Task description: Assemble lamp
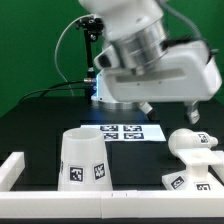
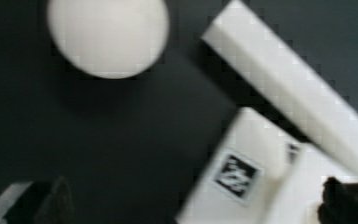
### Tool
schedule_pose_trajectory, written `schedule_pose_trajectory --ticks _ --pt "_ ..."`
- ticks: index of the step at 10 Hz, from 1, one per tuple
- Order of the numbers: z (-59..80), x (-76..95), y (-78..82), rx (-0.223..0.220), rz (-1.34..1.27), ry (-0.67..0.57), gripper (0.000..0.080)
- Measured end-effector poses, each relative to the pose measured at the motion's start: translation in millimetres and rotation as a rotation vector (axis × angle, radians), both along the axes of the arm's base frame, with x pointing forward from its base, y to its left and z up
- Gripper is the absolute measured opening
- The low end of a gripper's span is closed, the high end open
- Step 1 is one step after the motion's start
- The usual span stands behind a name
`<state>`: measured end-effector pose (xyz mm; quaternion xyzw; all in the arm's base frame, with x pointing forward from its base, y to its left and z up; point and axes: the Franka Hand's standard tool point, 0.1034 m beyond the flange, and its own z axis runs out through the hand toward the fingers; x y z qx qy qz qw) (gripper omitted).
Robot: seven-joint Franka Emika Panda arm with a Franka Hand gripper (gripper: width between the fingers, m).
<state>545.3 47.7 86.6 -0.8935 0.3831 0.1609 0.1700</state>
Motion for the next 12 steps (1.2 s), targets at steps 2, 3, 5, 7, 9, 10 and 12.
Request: schedule_pose_trajectory --ticks 2,3,5,7,9,10,12 --pt "1.7 -4.2 0.1 0.058 0.031 0.064 0.0698" --pt "-0.8 -6.3 -4.4 0.100 0.040 0.118 0.0698" --pt "-9.4 -14.1 1.4 0.118 0.026 0.160 0.0698" --pt "-15.3 -26.2 16.2 0.145 -0.004 0.220 0.0698" --pt "-15.4 -25.0 14.8 0.141 -0.006 0.216 0.0698" --pt "-15.7 -25.3 14.8 0.141 -0.006 0.216 0.0698" --pt "-22.9 -38.9 20.6 0.160 -0.023 0.247 0.0698"
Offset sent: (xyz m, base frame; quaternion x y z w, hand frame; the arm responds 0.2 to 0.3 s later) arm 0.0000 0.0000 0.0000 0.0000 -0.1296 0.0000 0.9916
